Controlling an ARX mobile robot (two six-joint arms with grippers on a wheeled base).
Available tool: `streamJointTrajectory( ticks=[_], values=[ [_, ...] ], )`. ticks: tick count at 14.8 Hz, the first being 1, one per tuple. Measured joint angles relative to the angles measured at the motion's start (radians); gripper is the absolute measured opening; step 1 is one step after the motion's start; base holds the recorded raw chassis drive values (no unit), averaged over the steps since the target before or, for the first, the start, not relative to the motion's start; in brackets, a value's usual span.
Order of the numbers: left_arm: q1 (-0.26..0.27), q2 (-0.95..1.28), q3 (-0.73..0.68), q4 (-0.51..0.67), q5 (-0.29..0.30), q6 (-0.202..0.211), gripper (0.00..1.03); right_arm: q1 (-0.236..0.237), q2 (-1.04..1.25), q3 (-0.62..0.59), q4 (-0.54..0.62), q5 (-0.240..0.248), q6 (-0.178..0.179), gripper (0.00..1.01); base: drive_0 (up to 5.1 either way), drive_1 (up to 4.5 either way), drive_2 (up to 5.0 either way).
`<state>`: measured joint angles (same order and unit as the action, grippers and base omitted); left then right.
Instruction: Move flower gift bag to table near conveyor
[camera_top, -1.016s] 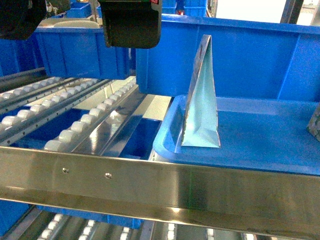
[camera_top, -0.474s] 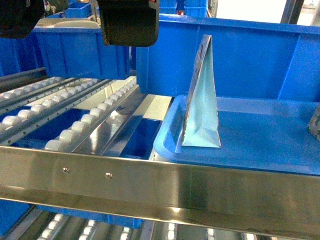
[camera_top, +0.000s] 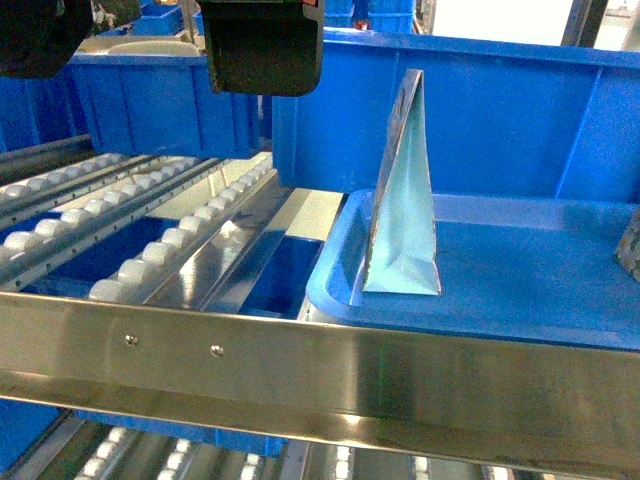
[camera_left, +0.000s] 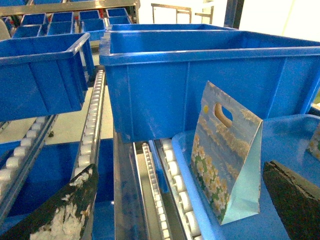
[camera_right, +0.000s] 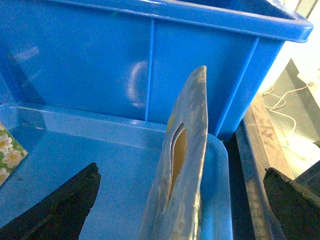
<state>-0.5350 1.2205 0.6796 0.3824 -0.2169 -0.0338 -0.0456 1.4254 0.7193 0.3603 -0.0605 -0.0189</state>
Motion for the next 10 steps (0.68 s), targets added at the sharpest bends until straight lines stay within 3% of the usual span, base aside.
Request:
streamJointTrajectory(
  ticks=[5, 10],
  values=[
    [0.000, 0.000, 0.000, 0.000, 0.000, 0.000, 0.98, 0.013, 0.043, 0.013, 0.011, 0.003, 0.023, 0.98, 0.0, 0.00, 0.0],
    [0.000, 0.000, 0.000, 0.000, 0.000, 0.000, 0.98, 0.012, 0.045, 0.003, 0.031, -0.001, 0.018, 0.98, 0.0, 0.00, 0.0]
  ],
)
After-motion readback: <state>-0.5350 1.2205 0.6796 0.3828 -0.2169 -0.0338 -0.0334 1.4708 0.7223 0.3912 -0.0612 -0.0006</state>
